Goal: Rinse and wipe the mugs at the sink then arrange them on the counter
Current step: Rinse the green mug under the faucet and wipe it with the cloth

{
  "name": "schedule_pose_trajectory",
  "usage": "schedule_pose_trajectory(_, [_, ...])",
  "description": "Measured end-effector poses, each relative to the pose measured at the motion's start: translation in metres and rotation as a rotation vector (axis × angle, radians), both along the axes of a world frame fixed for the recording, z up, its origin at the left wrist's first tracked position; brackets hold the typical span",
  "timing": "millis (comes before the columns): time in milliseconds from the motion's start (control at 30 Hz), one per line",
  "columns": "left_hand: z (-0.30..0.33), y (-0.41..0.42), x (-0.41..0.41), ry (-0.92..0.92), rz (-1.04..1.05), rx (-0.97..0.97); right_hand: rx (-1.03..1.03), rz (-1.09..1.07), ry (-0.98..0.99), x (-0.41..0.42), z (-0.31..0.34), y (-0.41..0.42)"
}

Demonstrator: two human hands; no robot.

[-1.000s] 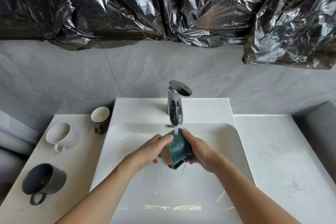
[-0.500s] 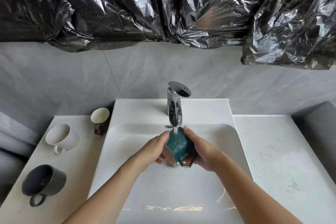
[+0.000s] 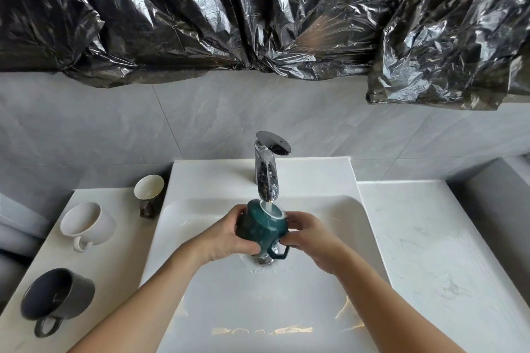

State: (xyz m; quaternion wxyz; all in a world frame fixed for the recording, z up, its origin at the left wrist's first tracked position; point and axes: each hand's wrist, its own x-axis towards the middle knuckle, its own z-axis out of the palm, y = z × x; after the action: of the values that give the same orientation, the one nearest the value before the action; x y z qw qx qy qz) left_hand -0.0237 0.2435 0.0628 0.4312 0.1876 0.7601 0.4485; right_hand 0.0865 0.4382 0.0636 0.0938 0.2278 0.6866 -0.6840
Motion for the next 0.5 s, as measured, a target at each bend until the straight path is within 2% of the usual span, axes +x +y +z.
schedule_pose_trajectory(233, [-0.005, 0.002, 0.016, 0.282, 0.042, 0.003, 0.504, 0.083, -0.003, 0.003, 0.005, 0.005])
schedule_pose_trajectory(333, [-0.009, 0.005, 0.021, 0.344, 0.059, 0.009, 0.684, 0.158, -0.021, 0.006, 0.01, 0.007])
schedule_pose_trajectory(400, [-0.011, 0.008, 0.024, 0.373, 0.055, -0.008, 0.728, 0.221, -0.032, 0.01, 0.014, 0.01])
schedule_pose_trajectory(500, [-0.005, 0.011, 0.022, 0.361, 0.003, -0.037, 0.667, 0.222, -0.013, 0.015, 0.019, 0.01])
